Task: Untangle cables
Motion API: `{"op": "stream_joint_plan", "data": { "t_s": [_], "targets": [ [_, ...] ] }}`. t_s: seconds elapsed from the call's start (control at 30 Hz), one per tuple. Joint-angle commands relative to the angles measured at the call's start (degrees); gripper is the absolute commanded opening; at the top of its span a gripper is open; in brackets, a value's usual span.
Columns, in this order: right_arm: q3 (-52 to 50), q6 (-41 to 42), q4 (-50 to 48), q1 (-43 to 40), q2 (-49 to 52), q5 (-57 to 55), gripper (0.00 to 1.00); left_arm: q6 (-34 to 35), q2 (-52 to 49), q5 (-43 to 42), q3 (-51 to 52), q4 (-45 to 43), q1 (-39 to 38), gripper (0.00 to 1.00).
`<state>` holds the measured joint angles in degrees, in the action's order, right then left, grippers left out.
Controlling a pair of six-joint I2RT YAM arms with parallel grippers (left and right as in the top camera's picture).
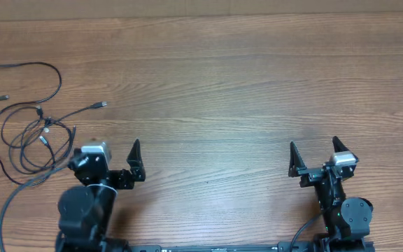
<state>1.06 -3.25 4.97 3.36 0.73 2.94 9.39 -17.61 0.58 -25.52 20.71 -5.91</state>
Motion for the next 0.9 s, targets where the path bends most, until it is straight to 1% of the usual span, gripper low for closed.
{"op": "stream_joint_plan", "data": {
  "t_s": [0.0,0.23,0.37,0.43,0.47,0.53,0.63,0.73,0.77,0.87],
  "targets": [
    [-0.6,-0.2,-0.3,-0.5,-0.6,-0.3,1.0,-1.3,5.9,0.1,8.3,-9.1,-0.1,1.0],
    [-0.6,-0.2,-0.3,-0.5,-0.6,-0.2,1.0,-2.0,14.5,0.0,18.9,-24.2,-0.1,1.0],
    [-0.6,-0.2,-0.3,-0.5,-0.6,-0.3,1.0,-5.9,17.4,-0.2,24.1,-33.9,0.0,0.99],
    [-0.6,-0.2,-0.3,-0.5,-0.6,-0.3,1.0,-7.5,17.4,-0.2,25.4,-36.8,0.0,1.0],
    [-0.6,-0.2,-0.3,-0.5,-0.6,-0.3,1.0,-8.5,17.4,-0.4,25.3,-36.9,0.0,0.99],
    [-0.6,-0.2,-0.3,-0.5,-0.6,-0.3,1.0,-14.0,17.4,-2.0,25.3,-38.6,0.0,1.0],
    [-0.6,-0.2,-0.3,-0.5,-0.6,-0.2,1.0,-20.0,17.4,-4.6,25.3,-38.4,0.0,1.0],
    [-0.6,-0.2,-0.3,-0.5,-0.6,-0.2,1.0,-21.9,17.4,-4.8,25.3,-35.5,0.0,1.0],
    [-0.6,-0.2,-0.3,-0.5,-0.6,-0.2,1.0,-22.1,17.4,-5.1,25.3,-32.6,0.0,0.99],
    [-0.6,-0.2,-0.3,-0.5,-0.6,-0.3,1.0,-21.4,17.4,-5.6,25.3,-28.8,0.1,1.0]
  ]
}}
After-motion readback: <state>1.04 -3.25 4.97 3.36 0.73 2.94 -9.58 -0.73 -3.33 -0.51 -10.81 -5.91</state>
